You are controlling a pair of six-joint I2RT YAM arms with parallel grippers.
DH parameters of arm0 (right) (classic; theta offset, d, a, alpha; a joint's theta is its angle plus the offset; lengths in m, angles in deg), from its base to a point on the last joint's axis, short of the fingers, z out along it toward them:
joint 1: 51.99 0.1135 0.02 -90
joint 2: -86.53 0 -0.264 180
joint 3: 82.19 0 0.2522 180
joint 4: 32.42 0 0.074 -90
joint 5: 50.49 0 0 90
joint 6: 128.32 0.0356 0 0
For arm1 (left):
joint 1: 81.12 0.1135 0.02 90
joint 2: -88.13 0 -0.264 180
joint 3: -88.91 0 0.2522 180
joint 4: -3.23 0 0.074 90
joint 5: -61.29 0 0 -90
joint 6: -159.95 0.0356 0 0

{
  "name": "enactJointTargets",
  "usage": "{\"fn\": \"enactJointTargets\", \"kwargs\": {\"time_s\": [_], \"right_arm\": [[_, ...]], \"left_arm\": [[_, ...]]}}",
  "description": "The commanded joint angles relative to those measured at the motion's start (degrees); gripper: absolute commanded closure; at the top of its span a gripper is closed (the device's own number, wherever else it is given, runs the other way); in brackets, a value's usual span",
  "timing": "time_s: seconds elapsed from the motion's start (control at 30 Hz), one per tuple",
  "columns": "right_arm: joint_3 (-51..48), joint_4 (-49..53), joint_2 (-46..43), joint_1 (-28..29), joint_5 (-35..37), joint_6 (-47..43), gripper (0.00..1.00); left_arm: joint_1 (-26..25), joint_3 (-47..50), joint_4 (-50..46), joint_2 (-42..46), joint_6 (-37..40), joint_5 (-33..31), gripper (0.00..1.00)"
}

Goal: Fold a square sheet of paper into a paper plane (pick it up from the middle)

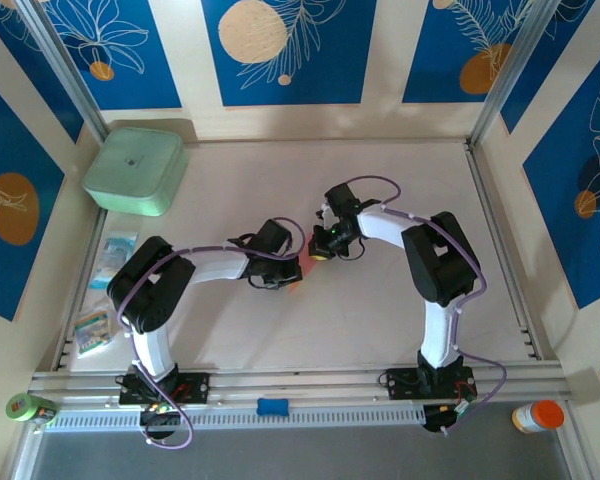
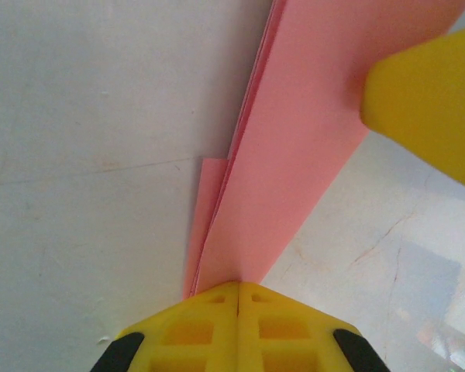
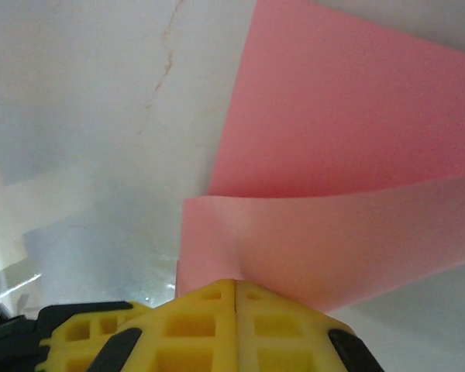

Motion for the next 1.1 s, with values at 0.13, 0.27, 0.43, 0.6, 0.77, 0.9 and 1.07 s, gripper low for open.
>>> {"fn": "enactJointTargets", "kwargs": {"time_s": [0.13, 0.27, 0.43, 0.6, 0.77, 0.9, 1.07], "right_arm": [[3.23, 2.35, 3.36, -0.83, 0.65, -3.12, 0.97], [3.84, 3.12, 4.71, -0.85, 1.03, -3.6, 0.97], [4.12, 4.84, 6.0, -0.66, 2.69, -3.58, 0.97], [3.29, 6.2, 6.47, -0.07, 3.55, -2.76, 0.97], [2.26, 4.93, 6.14, 0.15, 2.96, -1.69, 0.98], [1.85, 4.12, 5.93, 0.15, 2.06, -1.33, 0.98], [1.23, 3.18, 5.29, 0.09, 1.18, -1.21, 0.98]], "left_arm": [[-0.47, 3.0, -8.19, -1.55, 1.26, -1.46, 1.0], [-0.53, 3.12, -8.33, -1.55, 1.57, -1.29, 1.0], [-0.44, 1.95, -7.64, -1.12, 2.85, -0.38, 1.0], [-0.43, -0.72, -0.1, 1.82, 2.42, 1.95, 0.96], [-0.25, -2.01, 1.22, 0.19, 1.17, -0.81, 0.96], [-0.16, -3.37, 0.93, -2.65, 0.02, -1.28, 0.99], [-0.18, -4.52, -0.09, -4.18, -0.03, -1.71, 1.0]]}}
